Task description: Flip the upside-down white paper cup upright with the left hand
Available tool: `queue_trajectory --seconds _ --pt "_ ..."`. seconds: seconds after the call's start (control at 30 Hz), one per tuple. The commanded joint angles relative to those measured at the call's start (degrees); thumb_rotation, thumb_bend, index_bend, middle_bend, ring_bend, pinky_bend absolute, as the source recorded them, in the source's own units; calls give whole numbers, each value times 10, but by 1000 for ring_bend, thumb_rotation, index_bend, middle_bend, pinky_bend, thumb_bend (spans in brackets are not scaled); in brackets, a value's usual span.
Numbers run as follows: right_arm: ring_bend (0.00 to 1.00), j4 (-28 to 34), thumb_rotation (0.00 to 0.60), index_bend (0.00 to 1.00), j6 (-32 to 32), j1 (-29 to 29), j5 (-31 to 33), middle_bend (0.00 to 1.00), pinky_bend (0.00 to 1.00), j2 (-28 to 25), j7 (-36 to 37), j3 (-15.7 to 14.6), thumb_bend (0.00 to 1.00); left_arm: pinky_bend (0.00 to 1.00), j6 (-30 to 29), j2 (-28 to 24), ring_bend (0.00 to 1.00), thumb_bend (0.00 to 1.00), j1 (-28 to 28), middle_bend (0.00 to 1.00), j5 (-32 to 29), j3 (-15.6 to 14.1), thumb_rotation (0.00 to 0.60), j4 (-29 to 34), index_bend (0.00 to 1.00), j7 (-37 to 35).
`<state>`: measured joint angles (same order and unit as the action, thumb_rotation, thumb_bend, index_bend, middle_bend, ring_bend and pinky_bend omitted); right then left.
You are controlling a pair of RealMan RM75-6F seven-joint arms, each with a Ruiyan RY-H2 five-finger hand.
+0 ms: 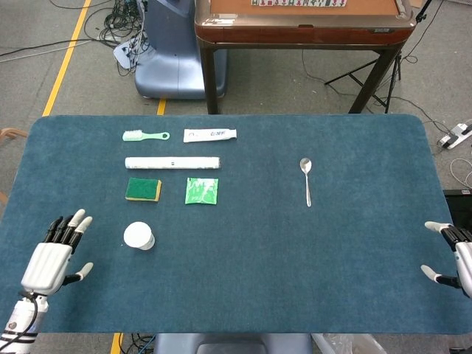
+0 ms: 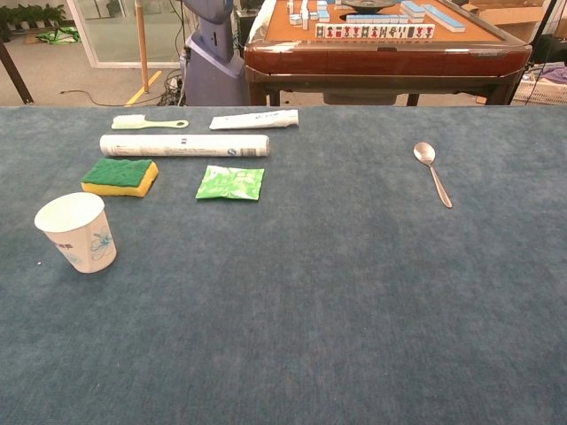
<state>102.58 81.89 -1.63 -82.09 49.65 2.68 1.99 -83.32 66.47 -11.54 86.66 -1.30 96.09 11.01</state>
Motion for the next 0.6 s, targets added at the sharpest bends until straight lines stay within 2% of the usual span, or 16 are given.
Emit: queue_trajectory --seconds 0.03,0.37,0.6 --pt "270 4 600 265 3 2 8 299 574 1 -12 2 0 0 -30 -11 0 206 25 0 9 -12 600 -1 0 -4" --pt "270 5 600 265 -4 0 24 300 574 12 -47 4 0 0 -73 -3 0 206 53 0 51 -18 600 -49 0 -49" --pt "270 1 600 265 -8 1 31 300 574 14 -50 4 0 0 -74 -4 0 206 53 0 61 -11 600 -48 0 -59"
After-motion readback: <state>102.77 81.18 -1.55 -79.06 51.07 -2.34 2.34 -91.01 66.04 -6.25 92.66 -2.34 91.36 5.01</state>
